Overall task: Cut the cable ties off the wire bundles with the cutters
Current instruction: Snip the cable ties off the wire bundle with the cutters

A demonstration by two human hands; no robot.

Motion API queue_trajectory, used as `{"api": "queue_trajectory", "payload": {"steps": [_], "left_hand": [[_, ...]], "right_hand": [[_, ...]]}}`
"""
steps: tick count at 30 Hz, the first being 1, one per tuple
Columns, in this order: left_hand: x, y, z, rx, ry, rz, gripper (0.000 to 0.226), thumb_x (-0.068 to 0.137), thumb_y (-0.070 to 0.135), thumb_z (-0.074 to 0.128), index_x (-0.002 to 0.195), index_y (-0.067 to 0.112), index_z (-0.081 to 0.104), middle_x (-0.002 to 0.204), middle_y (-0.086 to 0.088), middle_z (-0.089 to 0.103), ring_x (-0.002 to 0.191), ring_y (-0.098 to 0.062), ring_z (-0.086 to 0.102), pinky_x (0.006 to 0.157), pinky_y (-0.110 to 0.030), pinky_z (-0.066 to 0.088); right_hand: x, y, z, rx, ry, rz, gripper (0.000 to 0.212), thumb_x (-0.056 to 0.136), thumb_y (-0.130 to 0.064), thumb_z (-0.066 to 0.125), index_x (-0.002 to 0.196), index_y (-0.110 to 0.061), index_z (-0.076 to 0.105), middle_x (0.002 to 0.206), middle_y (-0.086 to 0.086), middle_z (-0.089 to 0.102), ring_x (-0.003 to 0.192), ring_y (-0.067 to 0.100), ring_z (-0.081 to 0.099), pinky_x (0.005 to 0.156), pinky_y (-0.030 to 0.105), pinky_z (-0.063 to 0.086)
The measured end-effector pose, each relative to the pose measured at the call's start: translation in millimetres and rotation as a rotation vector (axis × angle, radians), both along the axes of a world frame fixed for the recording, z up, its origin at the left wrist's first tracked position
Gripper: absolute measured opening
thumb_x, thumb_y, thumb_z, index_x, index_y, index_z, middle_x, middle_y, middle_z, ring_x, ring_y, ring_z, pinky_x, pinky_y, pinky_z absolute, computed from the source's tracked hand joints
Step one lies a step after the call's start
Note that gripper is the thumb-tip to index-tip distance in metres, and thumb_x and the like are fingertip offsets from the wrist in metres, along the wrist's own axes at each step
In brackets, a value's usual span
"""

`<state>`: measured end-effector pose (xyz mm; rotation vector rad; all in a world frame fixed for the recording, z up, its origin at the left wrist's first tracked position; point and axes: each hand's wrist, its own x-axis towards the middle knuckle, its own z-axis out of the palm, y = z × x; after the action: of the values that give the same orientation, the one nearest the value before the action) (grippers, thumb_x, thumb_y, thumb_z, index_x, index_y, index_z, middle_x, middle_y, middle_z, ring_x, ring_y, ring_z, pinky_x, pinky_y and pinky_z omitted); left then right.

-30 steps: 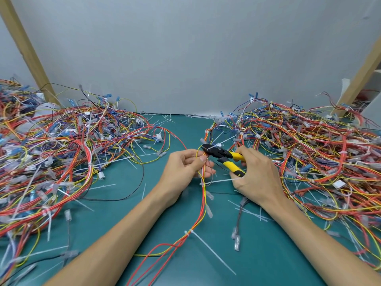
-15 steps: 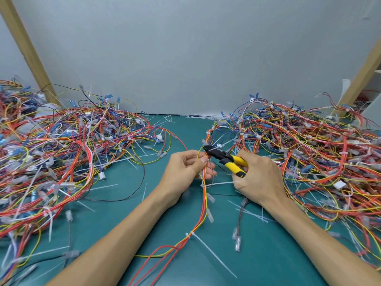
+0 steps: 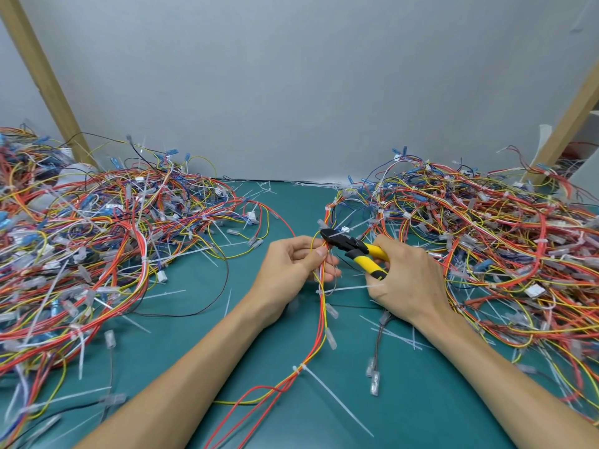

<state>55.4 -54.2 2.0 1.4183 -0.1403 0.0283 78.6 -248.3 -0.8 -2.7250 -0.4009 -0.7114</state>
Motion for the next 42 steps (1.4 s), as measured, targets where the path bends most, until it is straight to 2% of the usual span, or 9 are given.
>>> {"api": "queue_trajectory", "payload": {"steps": [3,7,15,30,42], "left_hand": [[0.1,0.2,-0.2,-0.006,0.004,0.0,0.012,0.097,0.001,0.052,0.101,-0.007,0.06,0.078,-0.012,0.069,0.062,-0.017,0.069,0.062,-0.023,0.057],[0.2,0.5,0.0,-0.021,0.005,0.002,0.01,0.097,0.002,0.052,0.099,-0.005,0.06,0.077,-0.01,0.07,0.064,-0.017,0.069,0.062,-0.022,0.056],[0.9,0.8,-0.8,-0.039,-0.003,0.01,0.01,0.098,0.002,0.052,0.097,-0.001,0.061,0.076,-0.008,0.071,0.064,-0.017,0.07,0.062,-0.022,0.056],[0.3,0.8,-1.2,-0.034,-0.024,0.025,0.01,0.098,0.001,0.051,0.097,-0.004,0.06,0.075,-0.007,0.071,0.063,-0.017,0.069,0.062,-0.022,0.055],[0.5,0.8,-0.5,-0.051,-0.031,0.039,0.011,0.097,0.001,0.052,0.094,0.0,0.062,0.076,-0.008,0.07,0.063,-0.016,0.069,0.064,-0.023,0.057]], "right_hand": [[-0.9,0.3,0.8,-0.004,0.002,0.003,0.029,0.073,-0.036,0.067,0.074,-0.021,0.041,0.061,-0.004,0.052,0.06,0.029,0.049,0.05,0.031,0.039],[-2.3,1.1,1.7,-0.019,-0.015,0.003,0.033,0.071,-0.033,0.07,0.075,-0.022,0.039,0.061,-0.006,0.046,0.058,0.027,0.045,0.048,0.029,0.031],[-4.4,2.7,2.3,-0.056,-0.043,0.008,0.042,0.065,-0.027,0.068,0.088,-0.032,0.033,0.072,-0.008,0.047,0.062,0.023,0.04,0.049,0.027,0.022],[-3.3,2.5,0.6,-0.051,-0.019,0.002,0.042,0.065,-0.027,0.067,0.09,-0.03,0.033,0.076,-0.007,0.049,0.066,0.023,0.043,0.051,0.029,0.027],[-4.3,2.9,3.1,-0.057,-0.003,-0.002,0.042,0.066,-0.026,0.066,0.092,-0.032,0.033,0.079,-0.007,0.049,0.067,0.021,0.041,0.052,0.028,0.023]]}}
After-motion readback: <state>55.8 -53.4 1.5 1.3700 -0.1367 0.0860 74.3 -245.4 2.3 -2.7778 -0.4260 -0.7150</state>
